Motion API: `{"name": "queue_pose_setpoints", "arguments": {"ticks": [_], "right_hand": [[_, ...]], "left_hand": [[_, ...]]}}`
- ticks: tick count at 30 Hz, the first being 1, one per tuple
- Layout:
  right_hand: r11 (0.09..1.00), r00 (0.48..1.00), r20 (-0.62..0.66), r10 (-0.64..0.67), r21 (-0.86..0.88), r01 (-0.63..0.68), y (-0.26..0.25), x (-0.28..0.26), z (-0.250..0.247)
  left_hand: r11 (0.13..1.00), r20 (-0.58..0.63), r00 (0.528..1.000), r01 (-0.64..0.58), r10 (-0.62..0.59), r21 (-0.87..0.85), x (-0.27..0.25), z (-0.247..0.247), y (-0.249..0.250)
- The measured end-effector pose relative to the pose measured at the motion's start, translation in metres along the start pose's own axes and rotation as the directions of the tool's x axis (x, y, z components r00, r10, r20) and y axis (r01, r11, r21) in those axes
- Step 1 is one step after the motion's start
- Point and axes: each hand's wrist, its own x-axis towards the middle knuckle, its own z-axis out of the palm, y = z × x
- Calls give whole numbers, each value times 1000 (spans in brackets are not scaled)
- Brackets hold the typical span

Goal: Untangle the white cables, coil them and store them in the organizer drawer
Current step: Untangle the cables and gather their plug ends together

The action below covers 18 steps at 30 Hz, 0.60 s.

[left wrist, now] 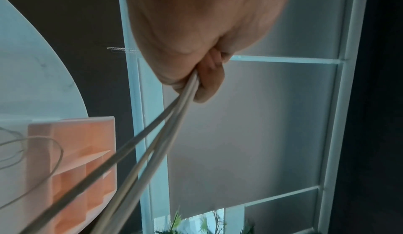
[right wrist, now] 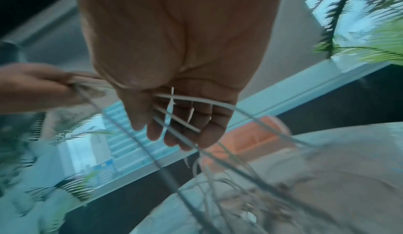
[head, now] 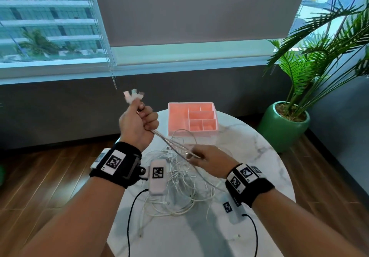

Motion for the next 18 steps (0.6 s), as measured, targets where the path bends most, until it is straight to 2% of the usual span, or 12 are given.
{"name": "queue_pose_setpoints", "arguments": {"ticks": [2, 4, 7, 9, 11, 12, 13, 15, 17, 18], "right_hand": [[998, 995, -73, 61, -23, -62, 32, -8, 0], [984, 973, -143, 179, 26, -177, 61, -22, -8], [936, 927, -131, 352, 32, -351, 100, -44, -26], [907, 899, -119, 420, 55, -417, 124, -57, -39], [859, 844, -161, 511, 99, -502, 142, -69, -51], [827, 799, -213, 562, 129, -547, 151, -76, -59], [784, 731, -289, 618, 169, -597, 160, -85, -68], [689, 549, -446, 707, 257, -678, 178, -106, -88], [596, 379, -507, 774, 382, -706, 191, -125, -103], [562, 314, -522, 793, 428, -708, 195, -133, -110]], "left_hand": [[998, -12, 1000, -26, 26, -54, 3, -10, 17], [995, -29, 998, -53, 51, -80, 5, -20, 28], [994, -61, 995, -80, 75, -73, 6, -30, 32], [994, -85, 993, -87, 82, -62, 7, -32, 31], [993, -119, 988, -107, 100, -50, 8, -36, 33], [993, -133, 985, -114, 108, -42, 9, -38, 36], [992, -142, 983, -119, 113, -36, 10, -40, 38], [992, -155, 981, -126, 120, -29, 11, -43, 42], [992, -164, 979, -126, 121, -18, 11, -44, 42], [993, -162, 980, -121, 117, -15, 11, -44, 39]]}}
